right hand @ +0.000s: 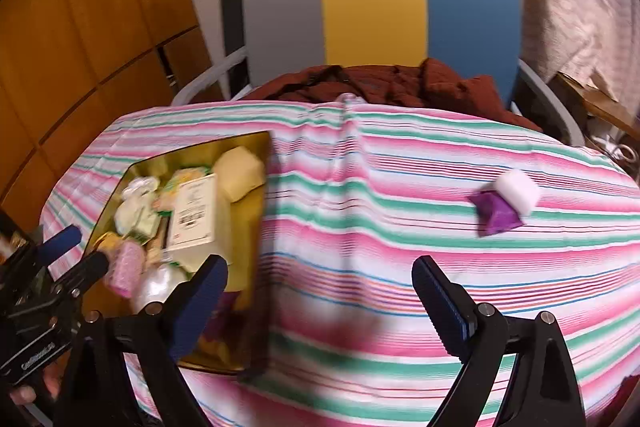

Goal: Organize objects
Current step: 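Move both open tools from the tray toward the white sponge and purple packet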

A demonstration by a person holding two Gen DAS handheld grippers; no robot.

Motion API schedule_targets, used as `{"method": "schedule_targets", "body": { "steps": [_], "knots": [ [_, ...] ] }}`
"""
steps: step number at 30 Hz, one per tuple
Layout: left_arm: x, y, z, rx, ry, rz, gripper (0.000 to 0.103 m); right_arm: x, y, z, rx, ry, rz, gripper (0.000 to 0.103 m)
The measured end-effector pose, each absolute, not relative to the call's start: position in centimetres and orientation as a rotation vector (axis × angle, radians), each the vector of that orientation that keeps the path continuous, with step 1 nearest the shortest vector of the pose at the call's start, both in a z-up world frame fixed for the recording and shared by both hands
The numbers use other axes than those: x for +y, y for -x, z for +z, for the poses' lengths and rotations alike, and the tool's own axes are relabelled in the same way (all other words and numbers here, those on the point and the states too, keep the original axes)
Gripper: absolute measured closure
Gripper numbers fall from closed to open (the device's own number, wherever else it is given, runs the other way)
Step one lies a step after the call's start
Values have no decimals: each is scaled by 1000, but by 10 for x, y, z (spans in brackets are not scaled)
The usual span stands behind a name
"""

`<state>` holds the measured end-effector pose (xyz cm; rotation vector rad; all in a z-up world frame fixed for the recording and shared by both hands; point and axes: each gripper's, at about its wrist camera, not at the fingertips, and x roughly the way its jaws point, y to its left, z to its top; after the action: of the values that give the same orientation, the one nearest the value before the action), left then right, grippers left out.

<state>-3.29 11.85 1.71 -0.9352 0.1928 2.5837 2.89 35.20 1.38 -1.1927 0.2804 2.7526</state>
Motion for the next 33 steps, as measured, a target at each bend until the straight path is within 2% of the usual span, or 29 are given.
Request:
{"method": "schedule_targets", "body": {
  "steps": [19, 27, 33],
  "knots": [
    [180, 34, 23, 278, 897, 2444, 38, 521, -36, 9, 401, 1037, 2429, 7],
    [225, 35, 25, 314, 900, 2333, 38, 588, -70, -14, 708, 905, 2211, 7],
    [273, 37, 16, 368, 927, 2270, 38, 601, -82, -15, 808, 864, 2167, 6]
  ]
}}
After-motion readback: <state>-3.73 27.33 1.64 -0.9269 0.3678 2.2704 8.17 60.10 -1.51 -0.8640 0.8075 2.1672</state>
